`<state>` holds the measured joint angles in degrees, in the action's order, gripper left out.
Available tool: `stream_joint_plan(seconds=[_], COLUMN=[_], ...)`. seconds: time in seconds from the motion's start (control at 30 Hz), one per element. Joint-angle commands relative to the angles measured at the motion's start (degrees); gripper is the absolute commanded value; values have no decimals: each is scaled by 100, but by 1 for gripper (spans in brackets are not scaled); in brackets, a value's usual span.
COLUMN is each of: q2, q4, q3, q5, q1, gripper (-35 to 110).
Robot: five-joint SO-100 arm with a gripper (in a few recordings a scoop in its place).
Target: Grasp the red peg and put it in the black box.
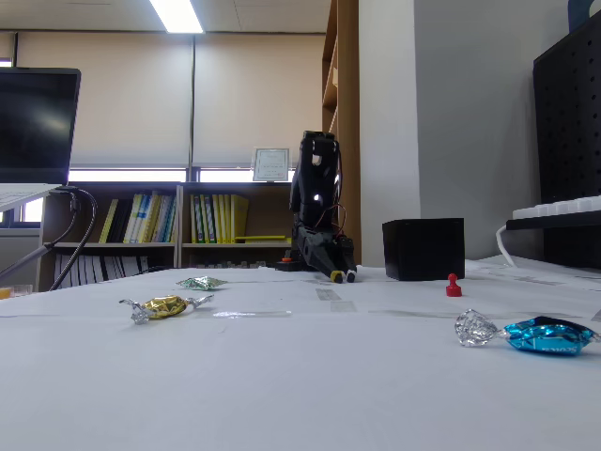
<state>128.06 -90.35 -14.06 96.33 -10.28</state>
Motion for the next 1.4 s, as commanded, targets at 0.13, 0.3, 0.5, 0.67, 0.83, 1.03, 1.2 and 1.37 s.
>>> stream_joint_plan(seconds=[0.13,0.3,0.5,0.67,0.83,1.03,1.2,1.37], q2=[369,492,527,519,527,650,782,659], q4=[-167,-26,53,272,519,791,870,1749], q3=[-782,-1266,-1459,-1696,-2039,-2619,-2988,-3560], q5=[-176,-290,-369,-378,-413,-457,-527,-439], q1=[-220,-343,-448,-580,-686,-773,-844,-914], gripper=[16,16,16,16,17,18,18,18])
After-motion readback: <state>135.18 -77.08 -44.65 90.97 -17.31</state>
